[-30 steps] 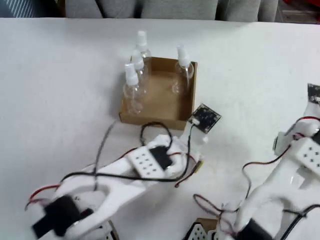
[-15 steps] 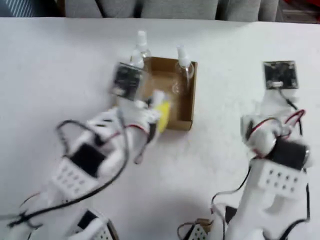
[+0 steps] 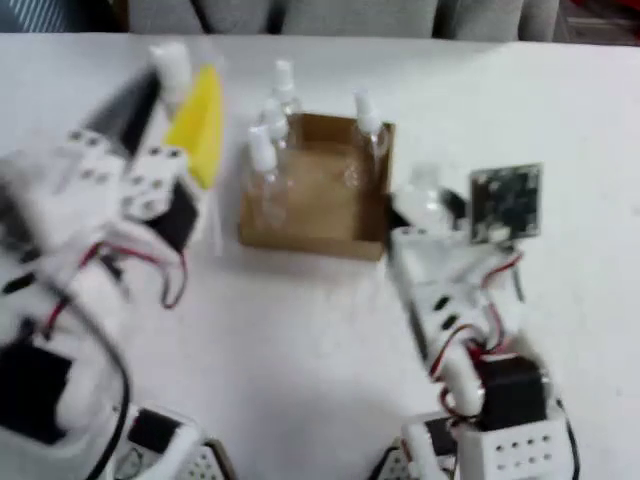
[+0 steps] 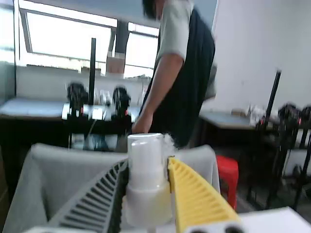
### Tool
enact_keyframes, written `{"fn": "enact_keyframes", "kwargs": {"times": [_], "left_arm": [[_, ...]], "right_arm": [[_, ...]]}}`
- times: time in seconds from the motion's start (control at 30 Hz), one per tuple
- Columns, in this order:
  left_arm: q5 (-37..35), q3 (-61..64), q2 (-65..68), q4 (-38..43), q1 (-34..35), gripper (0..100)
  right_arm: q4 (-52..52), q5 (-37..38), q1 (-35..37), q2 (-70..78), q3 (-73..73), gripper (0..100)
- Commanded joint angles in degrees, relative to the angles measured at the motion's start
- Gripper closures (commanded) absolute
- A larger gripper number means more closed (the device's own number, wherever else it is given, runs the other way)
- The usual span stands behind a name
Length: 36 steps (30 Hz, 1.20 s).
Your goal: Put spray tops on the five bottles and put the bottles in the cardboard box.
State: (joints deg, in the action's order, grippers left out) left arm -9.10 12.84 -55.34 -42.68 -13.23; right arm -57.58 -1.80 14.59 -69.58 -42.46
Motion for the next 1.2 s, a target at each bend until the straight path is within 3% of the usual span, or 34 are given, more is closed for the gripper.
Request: {"fn": "enact_keyframes", "kwargs": {"times": [0.0,0.13,0.43,0.63,0.97,1.17], "left_arm": [[-2.4,-5.8,-0.9,16.4,0.7,98],[-7.6,-6.0,-0.6,21.4,0.7,98],[-7.6,-11.9,12.4,21.3,-6.5,98],[2.4,-5.4,10.1,21.2,-14.2,98],[1.0,10.0,1.8,21.7,-15.6,98],[1.0,12.7,0.5,24.5,-15.6,98]], "right_arm": [[13.7,-1.1,9.4,-5.3,-9.1,98.1],[20.1,-1.0,15.5,-14.0,-19.3,98.2],[26.2,-0.7,25.2,-33.9,-36.1,98.2],[25.9,-0.7,25.8,-33.5,-36.8,98.2],[25.8,-1.1,26.2,-33.5,-36.9,98.2],[25.8,-1.1,26.2,-33.5,-37.4,98.2]]}}
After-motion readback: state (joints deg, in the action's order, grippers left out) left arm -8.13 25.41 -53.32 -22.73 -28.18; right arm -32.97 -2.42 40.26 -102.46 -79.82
